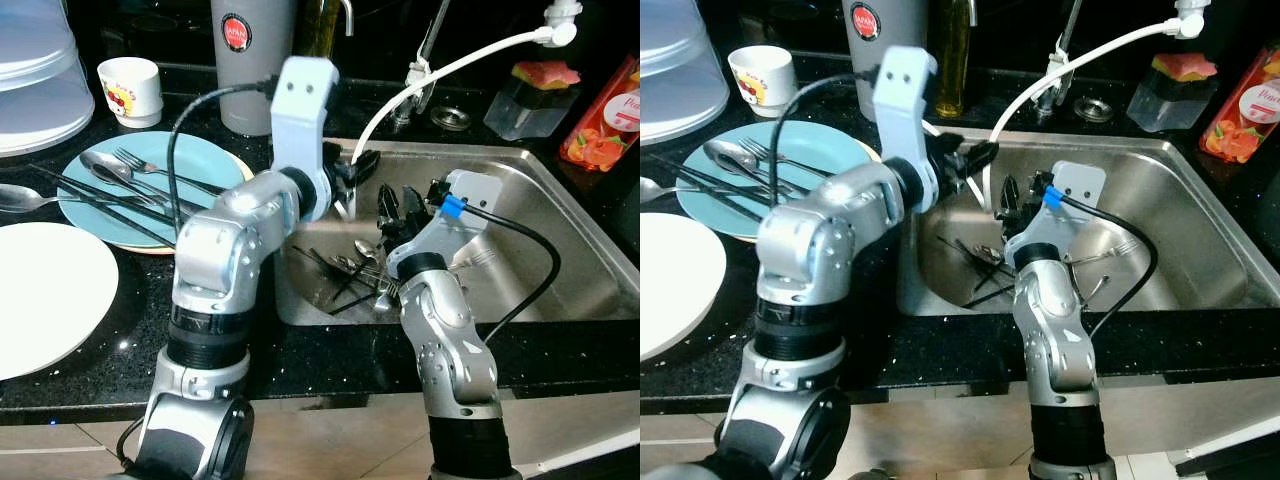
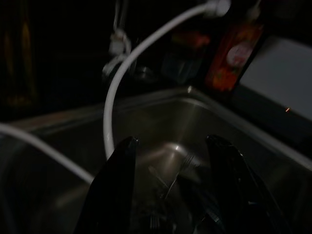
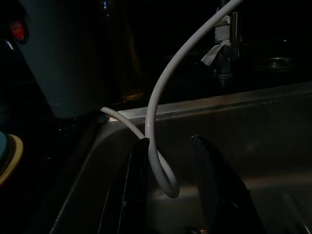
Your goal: Kitchen organization
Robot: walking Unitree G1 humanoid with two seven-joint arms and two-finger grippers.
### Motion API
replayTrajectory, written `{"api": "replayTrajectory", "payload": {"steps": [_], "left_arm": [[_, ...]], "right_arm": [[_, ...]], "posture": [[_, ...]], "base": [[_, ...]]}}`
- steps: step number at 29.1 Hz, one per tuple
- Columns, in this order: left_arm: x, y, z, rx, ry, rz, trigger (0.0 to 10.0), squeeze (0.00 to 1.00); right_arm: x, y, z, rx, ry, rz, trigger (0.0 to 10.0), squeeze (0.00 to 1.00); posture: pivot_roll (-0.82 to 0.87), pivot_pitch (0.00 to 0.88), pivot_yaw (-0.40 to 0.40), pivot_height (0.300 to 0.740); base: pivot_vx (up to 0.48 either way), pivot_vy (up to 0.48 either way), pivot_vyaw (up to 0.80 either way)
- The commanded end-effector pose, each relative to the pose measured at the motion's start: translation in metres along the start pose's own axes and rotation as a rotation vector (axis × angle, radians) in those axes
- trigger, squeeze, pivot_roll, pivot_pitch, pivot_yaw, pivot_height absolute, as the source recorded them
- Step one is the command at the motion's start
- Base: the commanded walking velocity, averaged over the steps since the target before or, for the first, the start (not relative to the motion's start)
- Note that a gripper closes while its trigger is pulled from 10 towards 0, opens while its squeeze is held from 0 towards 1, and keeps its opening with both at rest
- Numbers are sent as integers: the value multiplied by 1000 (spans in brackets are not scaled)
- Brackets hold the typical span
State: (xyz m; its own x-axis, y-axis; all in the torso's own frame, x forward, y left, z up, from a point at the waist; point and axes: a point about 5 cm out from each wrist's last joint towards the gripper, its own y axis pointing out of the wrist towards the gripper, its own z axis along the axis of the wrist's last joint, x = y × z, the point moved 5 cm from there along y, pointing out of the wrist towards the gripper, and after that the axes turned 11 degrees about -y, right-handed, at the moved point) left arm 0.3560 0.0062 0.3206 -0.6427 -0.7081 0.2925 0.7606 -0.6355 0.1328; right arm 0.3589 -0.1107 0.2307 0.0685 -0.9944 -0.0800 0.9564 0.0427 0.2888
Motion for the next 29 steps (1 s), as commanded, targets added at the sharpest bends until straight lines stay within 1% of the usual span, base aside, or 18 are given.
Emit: {"api": "replayTrajectory", "payload": {"steps": [1, 2, 3, 4, 6, 7, 8, 9, 10, 13, 15, 18, 19, 20, 23, 26, 28, 29], "left_arm": [[10, -1, 9, 40, 17, -40, 10000, 0], [10, -1, 9, 40, 17, -40, 10000, 0], [6, -2, 13, 52, 59, -20, 10000, 0], [-1, -3, 13, 48, 150, 33, 10000, 0], [-25, -4, 8, -6, 302, 188, 10000, 0], [-25, -4, 8, -6, 302, 188, 10000, 0], [-40, -7, 4, -34, 327, 277, 10000, 0], [-67, -15, -2, -66, 263, 446, 10000, 0], [-67, -15, -2, -66, 263, 446, 10000, 0], [-101, -35, -1, -67, 218, 663, 10000, 0], [-101, -35, -1, -67, 218, 663, 10000, 0], [-121, -53, 2, -48, 148, 830, 10000, 0], [-121, -53, 2, -48, 148, 830, 10000, 0], [-124, -58, 3, -33, 131, 874, 10000, 0], [-124, -66, 2, 27, -38, 948, 10000, 0], [-126, -69, 1, 37, -85, 975, 10000, 0], [-132, -74, -3, 45, -185, 1019, 10000, 0], [-132, -74, -3, 45, -185, 1019, 10000, 0]], "right_arm": [[2, -1, -2, -6, -1, -8, 10000, 0], [2, -1, -2, -6, -1, -8, 10000, 0], [2, -1, -2, -6, 0, -7, 10000, 0], [1, -1, -2, -6, 1, -7, 10000, 0], [1, -1, -2, -5, 3, -6, 10000, 0], [1, -1, -2, -5, 3, -6, 10000, 0], [1, -1, -2, -6, 3, -6, 10000, 0], [1, -1, -3, -8, 3, -6, 10000, 0], [1, -1, -3, -8, 3, -6, 10000, 0], [2, -2, -3, -11, 4, -7, 10000, 0], [2, -2, -3, -11, 4, -7, 10000, 0], [1, -2, -4, -13, 4, -4, 10000, 0], [1, -2, -4, -13, 4, -4, 10000, 0], [1, -2, -4, -13, 5, -4, 10000, 0], [1, -1, -4, -13, 6, -4, 10000, 0], [1, -1, -4, -13, 6, -4, 10000, 0], [1, -1, -5, -14, 7, -4, 10000, 0], [1, -1, -5, -14, 7, -4, 10000, 0]], "posture": [[243, 58, -104, 740], [243, 58, -104, 740], [243, 59, -104, 740], [243, 59, -104, 740], [246, 61, -105, 740], [246, 61, -105, 740], [248, 62, -104, 740], [248, 64, -104, 740], [248, 64, -104, 740], [247, 67, -105, 740], [247, 67, -105, 740], [252, 69, -106, 740], [252, 69, -106, 740], [253, 70, -105, 740], [253, 70, -104, 740], [253, 70, -104, 740], [254, 68, -103, 740], [254, 68, -103, 740]], "base": [[0, 0, 0], [0, 0, 0], [0, 0, 0], [0, 0, 0], [0, 0, 0], [0, 0, 0], [0, 0, 0], [0, 0, 0], [0, 0, 0], [0, 0, 0], [0, 0, 0], [0, 0, 0], [0, 0, 0], [0, 0, 0], [0, 0, 0], [0, 0, 0], [0, 0, 0], [0, 0, 0]]}}
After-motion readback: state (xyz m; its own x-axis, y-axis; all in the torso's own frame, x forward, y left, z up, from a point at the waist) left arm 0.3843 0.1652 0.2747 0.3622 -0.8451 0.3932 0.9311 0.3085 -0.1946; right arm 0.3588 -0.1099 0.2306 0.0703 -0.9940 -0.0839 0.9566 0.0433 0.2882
